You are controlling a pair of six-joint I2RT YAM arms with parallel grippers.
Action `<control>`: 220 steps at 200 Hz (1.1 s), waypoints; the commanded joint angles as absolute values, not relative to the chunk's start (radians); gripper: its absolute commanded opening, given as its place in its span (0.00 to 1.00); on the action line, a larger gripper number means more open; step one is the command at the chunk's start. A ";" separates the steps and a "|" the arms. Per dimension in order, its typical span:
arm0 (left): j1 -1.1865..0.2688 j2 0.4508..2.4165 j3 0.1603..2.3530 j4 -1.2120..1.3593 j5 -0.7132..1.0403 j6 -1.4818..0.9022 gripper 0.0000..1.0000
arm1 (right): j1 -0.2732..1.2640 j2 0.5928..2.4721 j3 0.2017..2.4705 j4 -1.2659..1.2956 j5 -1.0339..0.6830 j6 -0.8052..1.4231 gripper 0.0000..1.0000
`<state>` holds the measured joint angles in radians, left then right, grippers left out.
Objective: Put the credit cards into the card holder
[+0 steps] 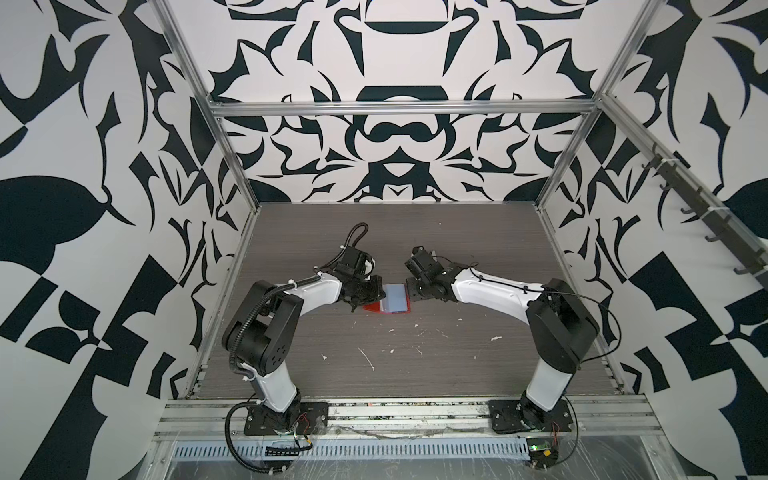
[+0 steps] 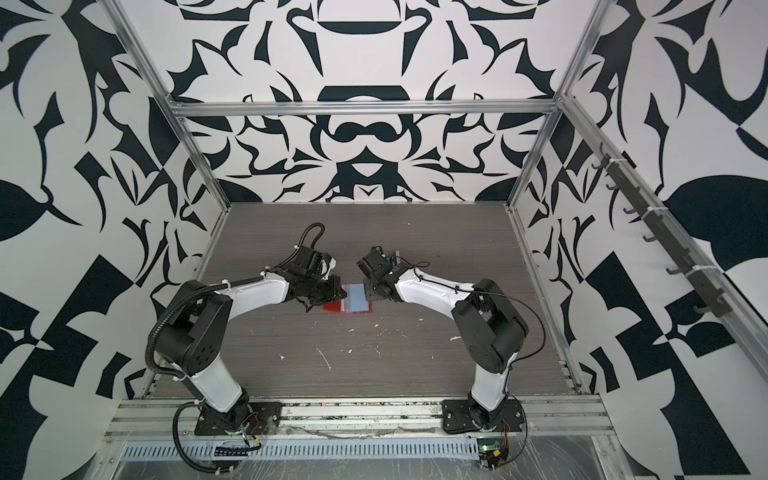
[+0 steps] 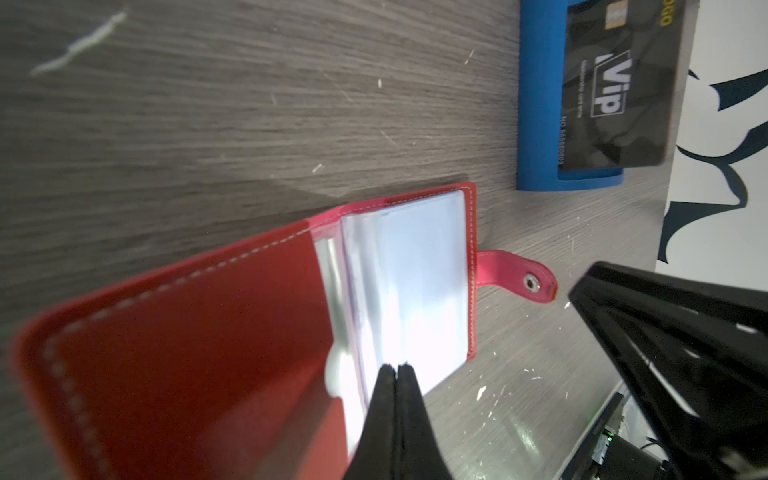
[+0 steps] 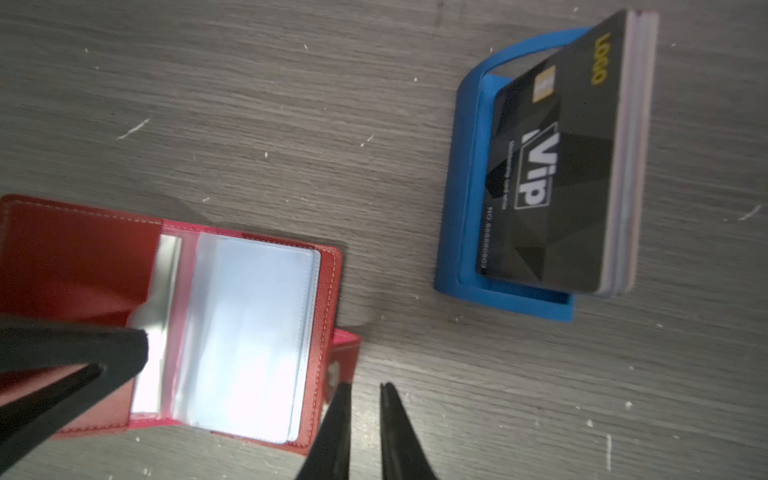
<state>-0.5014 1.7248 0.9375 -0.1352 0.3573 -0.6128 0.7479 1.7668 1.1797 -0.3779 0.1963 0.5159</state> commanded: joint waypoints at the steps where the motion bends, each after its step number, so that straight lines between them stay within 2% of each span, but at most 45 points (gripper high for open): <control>1: -0.500 1.705 0.920 -0.133 0.354 -0.621 0.00 | 0.752 1.715 1.169 -0.380 0.218 0.506 0.15; 27: -0.500 1.713 0.926 -0.102 0.387 -0.635 0.00 | 0.752 1.728 1.160 -0.352 0.168 0.508 0.08; 45: -0.500 1.728 0.941 -0.101 0.399 -0.635 0.13 | 0.752 1.747 1.157 -0.334 0.127 0.506 0.09; 58: -0.500 1.740 0.951 -0.104 0.400 -0.635 0.25 | 0.752 1.759 1.156 -0.325 0.115 0.507 0.17; 83: -0.500 1.777 0.972 -0.106 0.416 -0.635 0.30 | 0.750 1.785 1.157 -0.313 0.095 0.511 0.22; 111: -0.500 1.808 0.992 -0.110 0.417 -0.637 0.37 | 0.750 1.813 1.159 -0.308 0.091 0.518 0.15; 182: -0.506 1.862 1.018 -0.117 0.425 -0.638 0.41 | 0.750 1.880 1.152 -0.276 0.054 0.535 0.03; 220: -0.512 1.864 1.020 -0.109 0.435 -0.640 0.35 | 0.750 1.890 1.143 -0.258 0.032 0.541 0.00</control>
